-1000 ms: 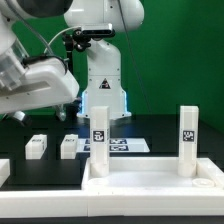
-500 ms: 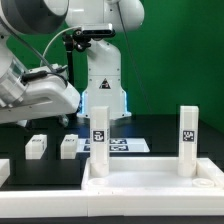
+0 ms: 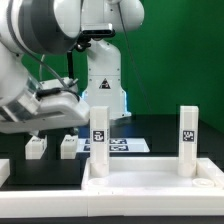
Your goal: Assemble desk
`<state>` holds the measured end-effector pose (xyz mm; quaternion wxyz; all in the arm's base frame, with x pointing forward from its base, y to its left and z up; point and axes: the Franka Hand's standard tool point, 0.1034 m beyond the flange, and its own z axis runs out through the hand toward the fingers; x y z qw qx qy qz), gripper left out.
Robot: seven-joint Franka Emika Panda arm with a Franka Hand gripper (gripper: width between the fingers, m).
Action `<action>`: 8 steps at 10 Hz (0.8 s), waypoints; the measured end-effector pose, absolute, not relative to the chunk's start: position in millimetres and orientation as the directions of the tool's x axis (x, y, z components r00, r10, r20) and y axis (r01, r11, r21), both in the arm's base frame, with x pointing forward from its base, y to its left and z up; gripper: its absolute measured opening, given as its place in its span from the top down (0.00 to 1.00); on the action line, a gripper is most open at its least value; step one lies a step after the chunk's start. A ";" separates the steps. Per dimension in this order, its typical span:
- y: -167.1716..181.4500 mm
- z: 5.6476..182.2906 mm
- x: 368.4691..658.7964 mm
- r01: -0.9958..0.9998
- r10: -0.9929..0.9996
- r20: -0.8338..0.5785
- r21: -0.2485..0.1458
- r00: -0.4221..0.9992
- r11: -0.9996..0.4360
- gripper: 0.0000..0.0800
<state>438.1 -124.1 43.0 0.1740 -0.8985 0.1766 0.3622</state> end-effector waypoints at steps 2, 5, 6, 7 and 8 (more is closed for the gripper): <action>-124.4 41.7 435.9 -0.446 -0.194 -0.714 -0.181 0.672 -0.877 0.19; -124.8 39.4 432.5 -0.450 -0.194 -0.719 -0.181 0.667 -0.874 0.19; -125.7 34.1 424.0 -0.461 -0.197 -0.732 -0.176 0.652 -0.870 0.19; -122.2 29.2 415.4 -0.463 -0.196 -0.741 -0.172 0.642 -0.869 0.19; -117.1 24.4 407.4 -0.462 -0.194 -0.749 -0.166 0.634 -0.871 0.19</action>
Offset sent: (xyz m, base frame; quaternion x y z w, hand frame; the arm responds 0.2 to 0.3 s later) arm 0.0000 0.0000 0.0000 0.0000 0.0000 0.0000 1.0000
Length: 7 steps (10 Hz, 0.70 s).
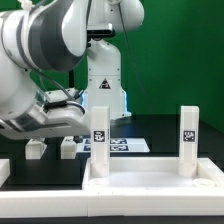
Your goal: Assemble desk
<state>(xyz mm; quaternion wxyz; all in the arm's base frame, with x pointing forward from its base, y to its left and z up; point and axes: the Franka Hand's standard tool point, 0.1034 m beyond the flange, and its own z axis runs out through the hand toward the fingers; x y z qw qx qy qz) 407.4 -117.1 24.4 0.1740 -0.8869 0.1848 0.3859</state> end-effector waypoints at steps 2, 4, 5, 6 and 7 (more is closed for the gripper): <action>-111.9 17.5 400.8 -0.458 -0.189 -0.756 -0.160 0.626 -0.874 0.19; -111.7 14.5 398.8 -0.459 -0.188 -0.764 -0.155 0.617 -0.875 0.19; -111.8 14.5 398.8 -0.459 -0.188 -0.764 -0.155 0.618 -0.875 0.20; -111.9 14.5 398.7 -0.459 -0.188 -0.764 -0.155 0.618 -0.875 0.20; -111.9 14.5 398.7 -0.459 -0.188 -0.764 -0.155 0.618 -0.875 0.41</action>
Offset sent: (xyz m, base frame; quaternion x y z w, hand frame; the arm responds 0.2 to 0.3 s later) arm 0.0009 0.0008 -0.0126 -0.0071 -0.0177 0.0048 0.9998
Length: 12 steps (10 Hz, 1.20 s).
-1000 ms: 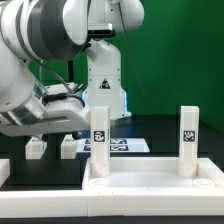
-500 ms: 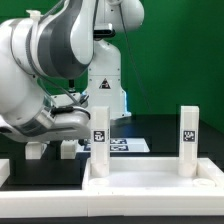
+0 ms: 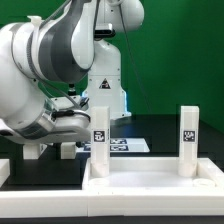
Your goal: Assemble desk
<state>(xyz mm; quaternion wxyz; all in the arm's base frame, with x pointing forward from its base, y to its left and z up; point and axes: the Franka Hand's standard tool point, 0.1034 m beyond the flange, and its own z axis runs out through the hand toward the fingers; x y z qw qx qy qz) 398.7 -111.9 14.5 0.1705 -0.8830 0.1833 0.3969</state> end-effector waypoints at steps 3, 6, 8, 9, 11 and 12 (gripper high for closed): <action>-112.2 15.0 398.6 -0.460 -0.188 -0.764 -0.156 0.617 -0.874 0.64; -112.3 15.1 398.5 -0.460 -0.189 -0.764 -0.156 0.617 -0.874 0.64; -112.8 16.5 399.3 -0.460 -0.188 -0.763 -0.157 0.619 -0.874 0.64; -114.2 35.2 402.6 -0.464 -0.171 -0.776 -0.171 0.607 -0.869 0.64; -111.3 85.2 421.9 -0.460 -0.167 -0.744 -0.207 0.647 -0.863 0.64; -97.6 113.9 429.8 -0.452 -0.174 -0.718 -0.215 0.674 -0.865 0.64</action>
Offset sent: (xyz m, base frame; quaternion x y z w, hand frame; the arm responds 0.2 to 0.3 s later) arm 0.0000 0.0000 0.0000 0.0000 0.0000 0.0000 1.0000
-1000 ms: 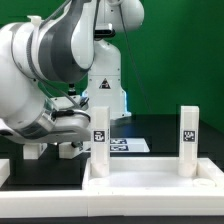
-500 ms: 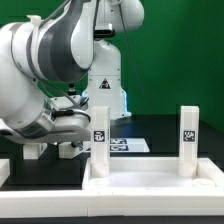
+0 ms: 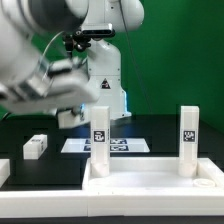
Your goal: Assemble desk
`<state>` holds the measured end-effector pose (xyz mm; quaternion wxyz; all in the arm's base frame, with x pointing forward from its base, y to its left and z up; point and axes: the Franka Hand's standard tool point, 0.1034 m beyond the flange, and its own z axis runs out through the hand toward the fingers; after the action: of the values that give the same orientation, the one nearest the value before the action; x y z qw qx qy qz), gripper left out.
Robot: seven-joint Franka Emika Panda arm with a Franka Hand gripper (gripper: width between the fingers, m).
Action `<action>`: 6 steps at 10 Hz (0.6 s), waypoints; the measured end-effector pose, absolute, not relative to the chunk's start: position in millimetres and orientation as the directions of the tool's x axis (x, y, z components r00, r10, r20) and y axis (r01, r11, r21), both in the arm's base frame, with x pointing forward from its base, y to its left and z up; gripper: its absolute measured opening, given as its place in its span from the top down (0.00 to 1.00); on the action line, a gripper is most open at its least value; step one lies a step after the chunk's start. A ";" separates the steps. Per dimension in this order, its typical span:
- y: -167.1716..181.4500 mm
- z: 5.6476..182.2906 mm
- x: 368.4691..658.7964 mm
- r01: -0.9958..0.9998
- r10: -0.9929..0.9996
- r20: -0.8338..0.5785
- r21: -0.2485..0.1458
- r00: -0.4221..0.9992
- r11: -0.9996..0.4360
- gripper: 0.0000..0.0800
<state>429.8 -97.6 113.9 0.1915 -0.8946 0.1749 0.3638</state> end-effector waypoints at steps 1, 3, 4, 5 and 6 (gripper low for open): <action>-75.6 137.2 428.6 -0.478 -0.209 -0.728 -0.182 0.653 -0.859 0.64; -37.8 172.4 447.6 -0.515 -0.296 -0.709 -0.111 0.640 -0.850 0.64; -31.0 186.1 462.0 -0.517 -0.321 -0.675 -0.106 0.665 -0.849 0.64; -32.3 184.6 472.2 -0.510 -0.340 -0.612 -0.122 0.714 -0.852 0.64; -29.6 185.2 475.6 -0.506 -0.362 -0.544 -0.138 0.758 -0.852 0.64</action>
Offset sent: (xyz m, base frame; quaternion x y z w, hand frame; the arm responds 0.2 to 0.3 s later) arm 0.0593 0.0347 0.0617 -0.0047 0.1056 0.0860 0.9907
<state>475.6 -29.6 185.2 0.1397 -0.9270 0.2339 0.2579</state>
